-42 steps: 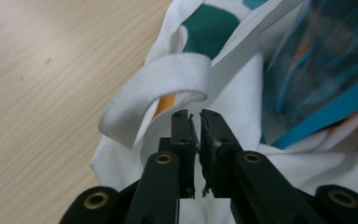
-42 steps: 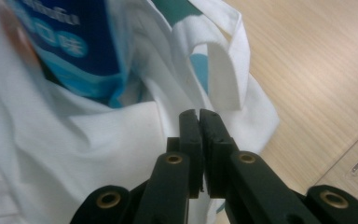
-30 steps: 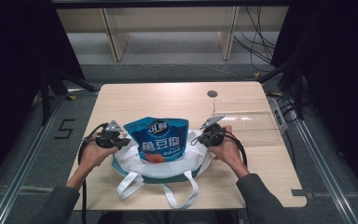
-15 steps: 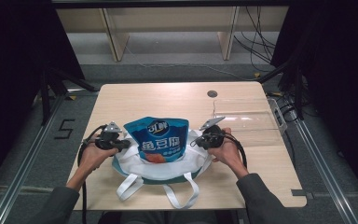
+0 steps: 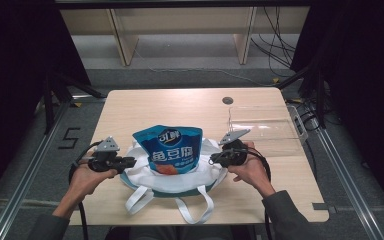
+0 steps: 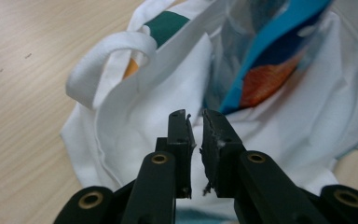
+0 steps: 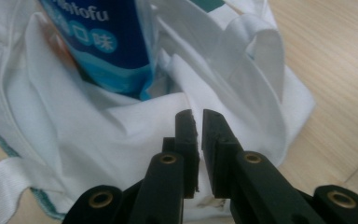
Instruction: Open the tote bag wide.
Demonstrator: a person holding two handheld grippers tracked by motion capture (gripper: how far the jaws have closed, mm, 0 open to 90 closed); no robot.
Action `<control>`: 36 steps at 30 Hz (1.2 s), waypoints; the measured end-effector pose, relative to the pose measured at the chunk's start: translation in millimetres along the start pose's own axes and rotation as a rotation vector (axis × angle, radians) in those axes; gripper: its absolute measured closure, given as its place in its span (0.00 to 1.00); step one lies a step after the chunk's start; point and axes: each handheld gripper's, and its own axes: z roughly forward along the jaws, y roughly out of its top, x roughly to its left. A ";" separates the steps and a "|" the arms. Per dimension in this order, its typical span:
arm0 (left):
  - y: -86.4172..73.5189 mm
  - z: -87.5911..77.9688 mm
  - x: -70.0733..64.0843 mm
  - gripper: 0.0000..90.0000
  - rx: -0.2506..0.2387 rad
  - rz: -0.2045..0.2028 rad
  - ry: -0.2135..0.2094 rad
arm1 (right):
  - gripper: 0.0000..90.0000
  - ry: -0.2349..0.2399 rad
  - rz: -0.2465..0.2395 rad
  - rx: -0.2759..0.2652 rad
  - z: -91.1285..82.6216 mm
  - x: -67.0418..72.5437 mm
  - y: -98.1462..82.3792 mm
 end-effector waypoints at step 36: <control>-29.5 51.7 -15.8 0.85 0.172 -0.019 -0.025 | 0.94 0.035 0.016 0.159 40.1 3.9 -17.5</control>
